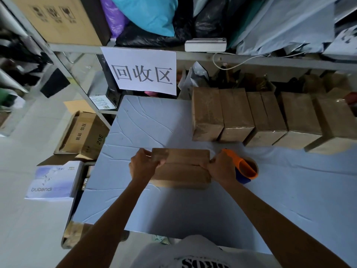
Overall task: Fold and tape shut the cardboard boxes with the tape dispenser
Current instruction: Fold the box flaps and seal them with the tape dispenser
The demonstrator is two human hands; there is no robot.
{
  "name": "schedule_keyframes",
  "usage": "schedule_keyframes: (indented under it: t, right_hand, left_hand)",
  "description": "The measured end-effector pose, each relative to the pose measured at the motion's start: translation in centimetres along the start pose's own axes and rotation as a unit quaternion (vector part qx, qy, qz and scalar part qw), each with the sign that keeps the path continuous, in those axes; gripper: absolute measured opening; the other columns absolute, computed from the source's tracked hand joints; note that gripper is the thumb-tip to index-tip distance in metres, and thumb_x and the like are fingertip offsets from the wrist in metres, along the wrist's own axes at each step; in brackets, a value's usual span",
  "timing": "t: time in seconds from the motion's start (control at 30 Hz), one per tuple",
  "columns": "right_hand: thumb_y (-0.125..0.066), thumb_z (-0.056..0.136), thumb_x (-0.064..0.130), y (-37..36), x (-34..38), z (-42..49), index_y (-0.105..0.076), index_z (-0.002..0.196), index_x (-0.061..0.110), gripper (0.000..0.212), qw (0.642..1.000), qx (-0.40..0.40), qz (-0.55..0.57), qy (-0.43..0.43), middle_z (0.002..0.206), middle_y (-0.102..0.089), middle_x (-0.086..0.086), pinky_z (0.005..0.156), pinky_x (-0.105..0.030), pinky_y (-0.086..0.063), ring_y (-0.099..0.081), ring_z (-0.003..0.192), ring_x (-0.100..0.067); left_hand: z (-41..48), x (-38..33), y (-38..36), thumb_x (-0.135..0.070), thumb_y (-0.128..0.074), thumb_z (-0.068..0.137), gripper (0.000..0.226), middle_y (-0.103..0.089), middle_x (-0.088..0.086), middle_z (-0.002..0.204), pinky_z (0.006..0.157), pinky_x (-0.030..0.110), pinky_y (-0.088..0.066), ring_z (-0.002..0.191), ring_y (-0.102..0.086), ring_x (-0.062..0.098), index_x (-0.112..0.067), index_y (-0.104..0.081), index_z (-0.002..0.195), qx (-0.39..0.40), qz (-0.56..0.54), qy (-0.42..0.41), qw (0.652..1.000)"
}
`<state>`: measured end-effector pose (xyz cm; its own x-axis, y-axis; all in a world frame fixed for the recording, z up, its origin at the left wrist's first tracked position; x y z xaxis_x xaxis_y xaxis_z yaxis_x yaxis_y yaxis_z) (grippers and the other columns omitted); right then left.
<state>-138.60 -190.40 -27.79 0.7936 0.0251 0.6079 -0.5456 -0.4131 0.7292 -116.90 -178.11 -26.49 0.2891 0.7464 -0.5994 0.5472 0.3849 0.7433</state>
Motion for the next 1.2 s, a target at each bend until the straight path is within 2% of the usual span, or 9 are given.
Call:
schedule_keyframes:
  t: [0.13,0.3,0.5,0.6,0.7,0.87,0.93,1.03,1.2]
  right_hand:
    - [-0.076,0.075,0.044,0.4,0.0,0.1,-0.047,0.067,0.011,0.045,0.999,0.031,-0.001,-0.012,0.061,-0.053,-0.002,0.056,-0.028,-0.040,-0.055,0.059,-0.019]
    - [-0.076,0.078,0.037,0.3,0.1,0.0,-0.043,0.058,0.012,0.045,0.999,0.036,0.023,-0.012,0.052,-0.049,-0.002,0.055,-0.033,-0.044,-0.047,0.047,-0.015]
    - [-0.081,0.072,0.038,0.3,-0.1,-0.1,-0.051,0.095,0.002,0.053,0.990,0.053,0.118,-0.065,0.087,-0.061,-0.017,0.071,-0.051,-0.055,-0.063,0.079,-0.034]
    - [-0.079,0.074,0.038,0.1,-0.1,0.1,-0.047,0.067,0.009,0.044,0.995,0.044,0.078,-0.051,0.062,-0.054,-0.007,0.048,-0.031,-0.044,-0.053,0.053,-0.018]
    - [-0.077,0.078,0.032,-0.1,0.2,0.2,-0.039,0.050,0.013,0.051,0.998,0.034,0.048,-0.022,0.048,-0.044,0.000,0.045,-0.022,-0.030,-0.040,0.042,-0.011]
    - [-0.075,0.080,0.026,0.8,0.4,-0.2,-0.038,0.044,0.015,0.053,0.999,0.006,0.005,0.046,0.042,-0.040,0.004,0.044,-0.014,-0.031,-0.037,0.042,-0.008]
    - [-0.075,0.079,0.025,1.2,0.2,-0.4,-0.048,0.046,0.013,0.045,0.997,-0.019,0.000,0.069,0.045,-0.046,0.004,0.048,-0.011,-0.033,-0.045,0.045,-0.011]
    - [-0.077,0.078,0.019,1.8,-0.1,-0.5,-0.073,0.078,0.011,0.010,0.994,-0.012,0.043,0.097,0.073,-0.070,-0.005,0.070,-0.028,-0.051,-0.065,0.070,-0.017]
    - [-0.070,0.081,0.002,2.3,-0.8,-0.5,-0.068,0.093,0.033,0.033,0.981,0.035,0.109,0.160,0.087,-0.072,0.006,0.085,-0.044,-0.053,-0.067,0.085,-0.013]
  left_hand:
    - [0.6,-0.4,0.2,-0.028,-0.079,0.073,0.032,-0.070,0.012,0.096,0.078,0.033,-0.042,0.095,-0.063,0.033,-0.008,-0.067,0.096,-0.017,0.038,-0.023,0.999]
    - [1.4,1.2,0.4,-0.037,-0.081,0.071,0.038,-0.069,0.007,0.097,0.081,0.032,-0.049,0.090,-0.065,0.027,-0.010,-0.067,0.095,0.052,-0.031,0.019,0.998]
    - [1.3,2.7,0.3,-0.020,-0.083,0.071,0.029,-0.071,0.009,0.079,0.066,0.027,-0.052,0.064,-0.062,0.018,-0.004,-0.072,0.092,0.100,-0.177,0.079,0.976]
    - [1.4,2.4,0.2,-0.024,-0.084,0.070,0.027,-0.072,0.008,0.079,0.078,0.038,-0.057,0.070,-0.067,0.023,-0.007,-0.074,0.089,0.075,-0.131,0.063,0.987]
    - [1.0,1.8,0.4,-0.026,-0.083,0.072,0.027,-0.073,0.011,0.082,0.081,0.042,-0.056,0.081,-0.069,0.030,-0.007,-0.075,0.089,0.040,-0.083,0.019,0.996]
    - [1.8,1.7,1.5,-0.033,-0.078,0.077,0.031,-0.071,0.012,0.086,0.060,0.027,-0.056,0.069,-0.069,0.018,-0.006,-0.069,0.088,0.148,-0.164,0.039,0.975]
    - [2.5,1.4,2.0,-0.048,-0.065,0.084,0.041,-0.068,0.012,0.096,0.068,0.031,-0.055,0.084,-0.067,0.022,-0.008,-0.063,0.096,0.157,-0.198,0.053,0.966]
    - [3.3,0.0,1.9,-0.053,-0.053,0.090,0.052,-0.062,0.014,0.119,0.094,0.038,-0.045,0.111,-0.057,0.031,-0.008,-0.059,0.115,0.113,-0.097,-0.017,0.989]
    - [1.9,-2.0,-2.2,-0.044,-0.066,0.085,0.063,-0.045,0.011,0.141,0.101,0.039,-0.041,0.126,-0.046,0.031,-0.016,-0.043,0.137,0.231,0.014,-0.091,0.968]
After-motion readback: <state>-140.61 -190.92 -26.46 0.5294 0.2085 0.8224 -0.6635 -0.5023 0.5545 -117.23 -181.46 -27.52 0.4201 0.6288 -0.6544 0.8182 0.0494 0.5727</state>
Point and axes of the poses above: each hand's wrist, its own z-axis towards the middle knuckle, its own y-axis out of the back of the hand, x = y × z, the point moved 3 cm from there along z, towards the middle knuckle
